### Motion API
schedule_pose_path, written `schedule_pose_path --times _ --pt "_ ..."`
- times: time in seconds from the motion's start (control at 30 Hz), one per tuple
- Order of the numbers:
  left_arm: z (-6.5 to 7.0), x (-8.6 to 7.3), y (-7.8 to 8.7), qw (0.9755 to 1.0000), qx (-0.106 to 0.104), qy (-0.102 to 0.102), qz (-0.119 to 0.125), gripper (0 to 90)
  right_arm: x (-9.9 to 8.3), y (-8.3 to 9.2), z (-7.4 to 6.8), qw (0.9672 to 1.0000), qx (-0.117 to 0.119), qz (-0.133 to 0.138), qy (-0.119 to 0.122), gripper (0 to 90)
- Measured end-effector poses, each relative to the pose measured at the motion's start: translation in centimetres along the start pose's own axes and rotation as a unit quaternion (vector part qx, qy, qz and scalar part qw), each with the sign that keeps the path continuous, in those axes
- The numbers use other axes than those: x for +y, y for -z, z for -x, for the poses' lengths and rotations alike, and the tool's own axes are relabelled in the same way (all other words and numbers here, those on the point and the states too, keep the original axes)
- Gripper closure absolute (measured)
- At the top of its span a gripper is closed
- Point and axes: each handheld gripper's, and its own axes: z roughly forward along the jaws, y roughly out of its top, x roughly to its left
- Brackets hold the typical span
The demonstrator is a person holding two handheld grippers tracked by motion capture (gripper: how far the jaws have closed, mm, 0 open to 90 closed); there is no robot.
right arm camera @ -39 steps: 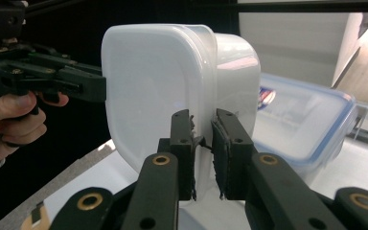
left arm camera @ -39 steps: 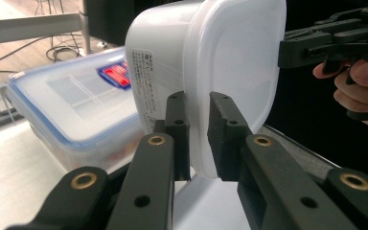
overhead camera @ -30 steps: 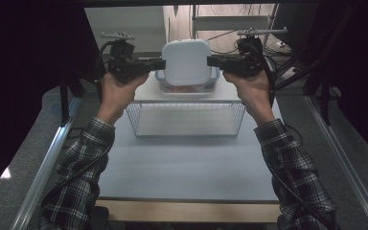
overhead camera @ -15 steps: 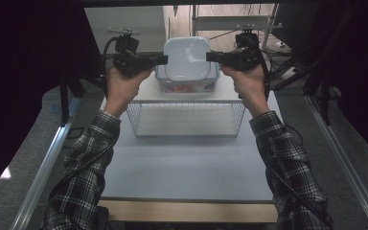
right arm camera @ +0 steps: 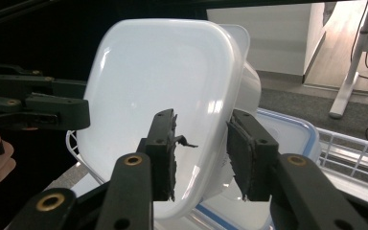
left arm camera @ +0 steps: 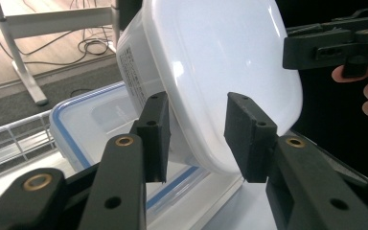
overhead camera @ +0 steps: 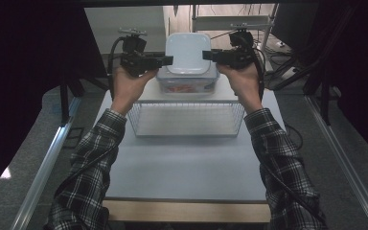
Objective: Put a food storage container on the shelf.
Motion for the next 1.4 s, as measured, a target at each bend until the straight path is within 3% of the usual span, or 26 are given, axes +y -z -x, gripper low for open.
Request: schedule_pose_path --times 0.17,0.4,0.93,1.0,1.13,1.23,1.4 --pt "-0.2 0.0 -0.3 1.0000 0.000 -0.002 -0.002 56.7 0.0 -0.5 -0.2 0.9999 -0.008 -0.005 0.007 57.1" --pt "-0.6 0.3 -0.7 1.0000 0.003 0.008 0.001 49.8 0.2 -1.1 0.0 0.9998 -0.012 -0.011 -0.009 53.5" --pt "-1.5 0.8 -1.5 0.9989 0.032 0.024 0.023 36.5 0.2 -1.9 0.3 0.9987 -0.047 0.008 -0.016 46.1" --pt "-1.3 0.8 -1.5 0.9986 0.045 0.007 0.026 33.3 0.2 -2.0 0.4 0.9988 -0.046 0.011 -0.014 43.8" --pt "-1.1 0.8 -1.2 0.9985 0.045 -0.007 0.032 25.8 0.2 -1.8 0.4 0.9990 -0.042 0.017 0.000 36.9" --pt "-0.8 0.4 -0.7 0.9988 0.026 -0.027 0.034 19.8 0.0 -1.2 0.4 0.9995 -0.020 0.025 0.008 27.0" --pt "0.0 -0.6 0.0 0.9974 0.016 -0.064 0.029 10.2 -1.1 -0.2 0.3 0.9993 0.000 0.021 0.029 18.9"
